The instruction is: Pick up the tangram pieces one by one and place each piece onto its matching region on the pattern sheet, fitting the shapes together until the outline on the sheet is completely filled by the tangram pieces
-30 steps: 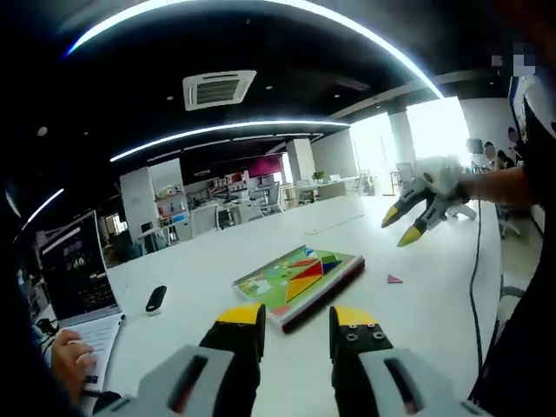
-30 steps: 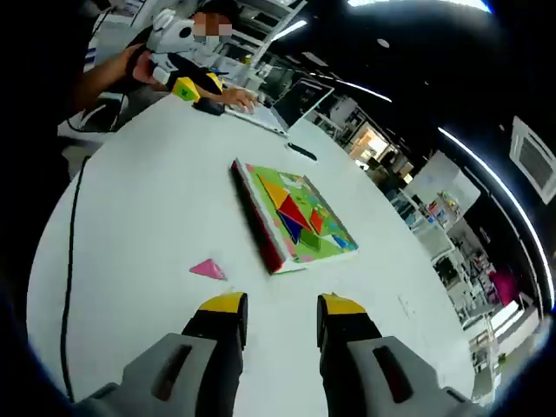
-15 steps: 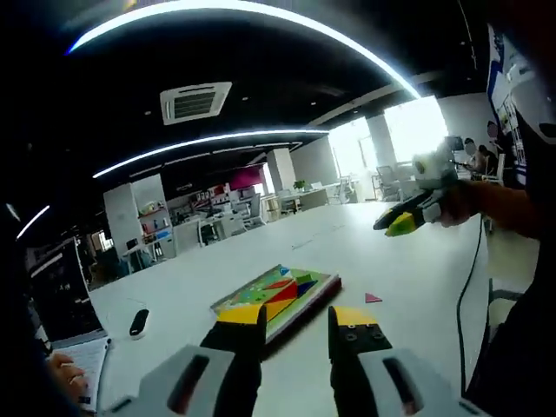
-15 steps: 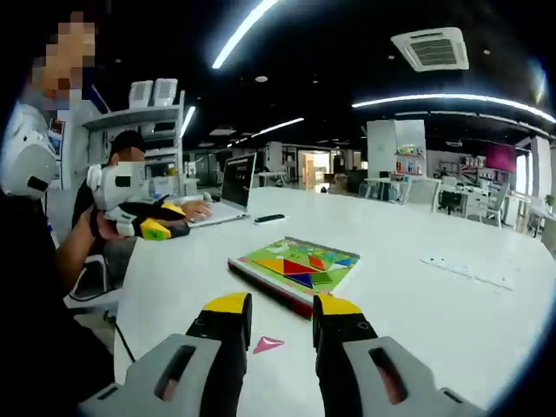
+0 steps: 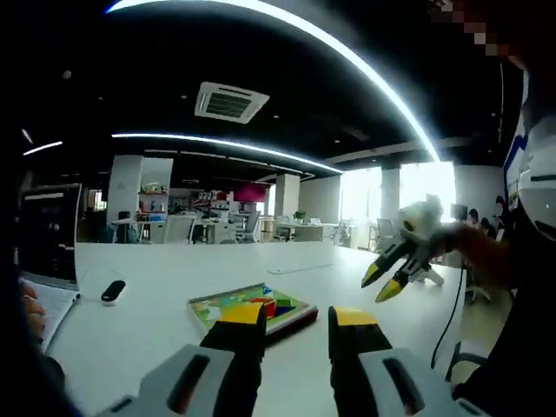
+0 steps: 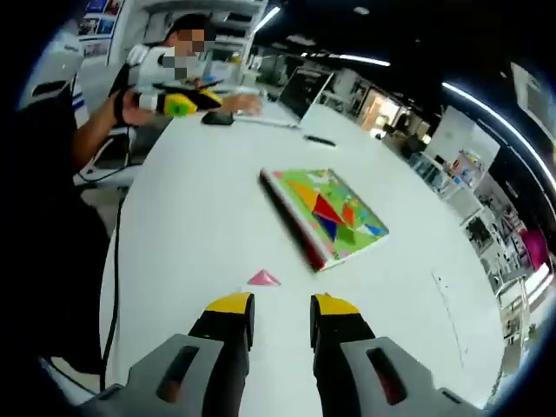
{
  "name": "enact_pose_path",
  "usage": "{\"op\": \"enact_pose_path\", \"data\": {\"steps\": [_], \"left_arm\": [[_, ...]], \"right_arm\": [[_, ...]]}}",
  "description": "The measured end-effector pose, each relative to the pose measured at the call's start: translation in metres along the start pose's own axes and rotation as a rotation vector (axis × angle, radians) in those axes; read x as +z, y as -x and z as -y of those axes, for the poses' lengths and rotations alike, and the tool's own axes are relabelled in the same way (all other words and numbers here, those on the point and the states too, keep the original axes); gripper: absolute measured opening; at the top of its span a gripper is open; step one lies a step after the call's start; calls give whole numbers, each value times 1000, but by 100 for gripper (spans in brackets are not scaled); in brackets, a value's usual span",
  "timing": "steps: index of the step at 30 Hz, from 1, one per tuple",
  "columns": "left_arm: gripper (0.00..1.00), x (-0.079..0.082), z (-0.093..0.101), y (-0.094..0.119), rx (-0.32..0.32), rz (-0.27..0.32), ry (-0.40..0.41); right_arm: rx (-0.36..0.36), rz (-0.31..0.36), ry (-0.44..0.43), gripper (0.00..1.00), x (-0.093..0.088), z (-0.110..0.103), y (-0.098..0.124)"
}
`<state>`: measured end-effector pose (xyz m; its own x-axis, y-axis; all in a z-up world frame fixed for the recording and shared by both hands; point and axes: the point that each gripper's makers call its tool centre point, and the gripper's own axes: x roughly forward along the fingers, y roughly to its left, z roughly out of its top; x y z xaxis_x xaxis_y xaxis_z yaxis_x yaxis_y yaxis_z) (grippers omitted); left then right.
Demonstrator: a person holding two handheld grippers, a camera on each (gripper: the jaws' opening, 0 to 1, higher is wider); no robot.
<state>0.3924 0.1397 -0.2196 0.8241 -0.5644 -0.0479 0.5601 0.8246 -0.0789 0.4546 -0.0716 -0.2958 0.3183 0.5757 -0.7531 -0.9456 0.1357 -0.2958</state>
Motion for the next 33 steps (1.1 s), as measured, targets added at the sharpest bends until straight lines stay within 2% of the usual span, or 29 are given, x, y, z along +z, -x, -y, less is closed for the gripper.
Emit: {"op": "enact_pose_path", "data": {"steps": [2, 5, 6, 8, 9, 10, 13, 15, 18, 21, 27, 33], "left_arm": [[30, -4, -5, -4, 15, -16, 7], [30, -18, -18, -10, 47, -52, -16], [30, -26, -22, -11, 58, -81, -21], [30, -41, -28, -11, 79, -133, -35], [30, -50, -32, -10, 96, -165, -46], [30, -52, -34, -9, 107, -174, -44], [30, -43, -31, -5, 92, -124, -48], [30, -40, -32, -2, 90, -117, -39], [30, -44, -41, 2, 120, -132, -45], [30, -48, -44, 5, 127, -133, -40], [30, -54, -56, 9, 168, -119, -19], [30, -57, -64, 12, 183, -126, -3]], "right_arm": [[46, -64, 106, 27, -6, -6, -4], [110, -196, 474, 26, -12, -6, -14], [139, -231, 598, 26, -12, -6, -19], [193, -261, 779, 26, -9, -9, -29], [257, -255, 854, 26, -5, -17, -37], [307, -234, 864, 25, 1, -24, -43], [403, -202, 934, 22, 12, -32, -57], [444, -227, 982, 22, 14, -29, -66], [494, -299, 1034, 22, 8, -22, -79], [571, -300, 1070, 22, 6, -27, -82], [630, -300, 1110, 22, 8, -33, -87], [679, -329, 1089, 22, 4, -30, -89]]}}
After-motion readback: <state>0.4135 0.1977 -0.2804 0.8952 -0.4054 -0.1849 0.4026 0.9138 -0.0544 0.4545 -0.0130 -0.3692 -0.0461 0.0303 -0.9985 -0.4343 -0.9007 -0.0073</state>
